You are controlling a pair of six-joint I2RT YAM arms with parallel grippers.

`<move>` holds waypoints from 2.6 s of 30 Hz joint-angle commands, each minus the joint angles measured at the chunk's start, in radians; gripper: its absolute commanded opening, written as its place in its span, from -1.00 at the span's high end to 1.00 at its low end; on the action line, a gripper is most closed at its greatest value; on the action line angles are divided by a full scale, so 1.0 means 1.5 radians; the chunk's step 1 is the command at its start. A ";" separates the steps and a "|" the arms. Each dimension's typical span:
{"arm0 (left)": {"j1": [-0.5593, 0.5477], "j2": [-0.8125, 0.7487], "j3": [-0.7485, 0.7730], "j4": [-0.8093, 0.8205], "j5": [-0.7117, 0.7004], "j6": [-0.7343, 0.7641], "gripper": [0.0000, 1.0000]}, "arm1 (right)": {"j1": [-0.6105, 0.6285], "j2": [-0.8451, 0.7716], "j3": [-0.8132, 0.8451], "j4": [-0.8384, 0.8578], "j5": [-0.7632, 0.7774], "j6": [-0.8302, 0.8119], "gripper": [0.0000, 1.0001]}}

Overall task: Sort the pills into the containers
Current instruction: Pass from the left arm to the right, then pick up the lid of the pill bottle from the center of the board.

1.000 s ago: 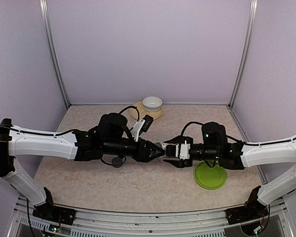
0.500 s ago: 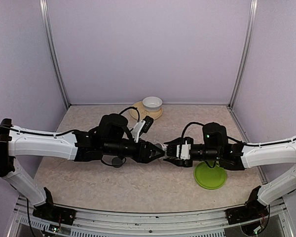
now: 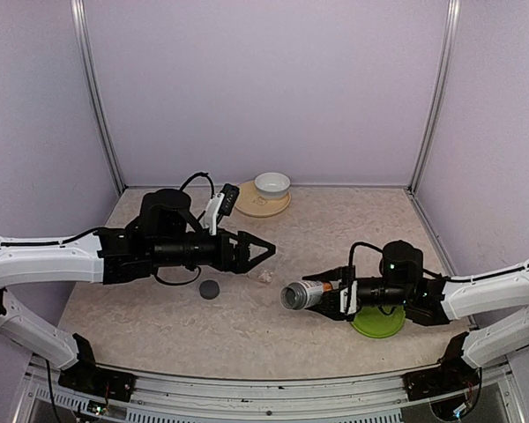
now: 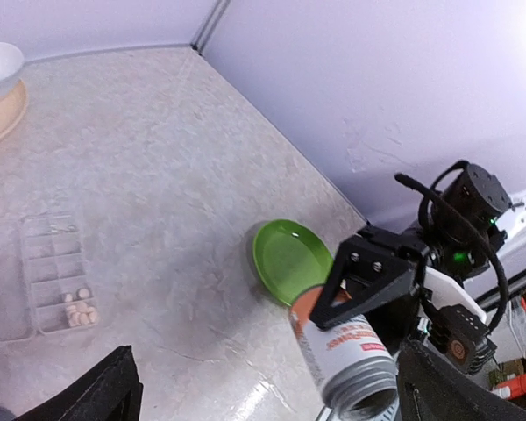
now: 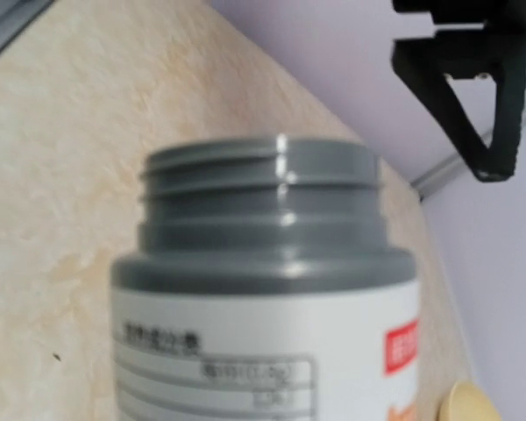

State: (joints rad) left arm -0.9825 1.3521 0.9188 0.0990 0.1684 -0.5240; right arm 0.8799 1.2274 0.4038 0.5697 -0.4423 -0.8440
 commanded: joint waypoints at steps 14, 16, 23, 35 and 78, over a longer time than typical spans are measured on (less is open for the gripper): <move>0.184 -0.087 -0.167 -0.131 -0.113 -0.006 -0.98 | -0.013 -0.277 -0.077 0.041 -0.157 -0.039 0.26; 0.205 -0.084 -0.174 -0.138 -0.111 -0.003 -0.98 | -0.013 -0.316 -0.098 0.017 -0.151 -0.052 0.22; 0.223 -0.038 -0.172 -0.168 -0.108 0.003 -0.98 | -0.013 -0.371 -0.123 -0.018 -0.063 -0.051 0.17; 0.226 0.084 -0.113 -0.153 -0.078 0.003 -0.98 | -0.040 -0.402 -0.129 -0.010 -0.042 -0.011 0.19; 0.148 0.214 -0.027 -0.258 -0.188 0.032 0.07 | -0.084 -0.303 -0.159 0.079 -0.174 0.027 0.24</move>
State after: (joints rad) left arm -0.7528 1.6829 0.8749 -0.2779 -0.1131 -0.4843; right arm 0.7673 0.7692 0.1776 0.6350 -0.6739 -0.8215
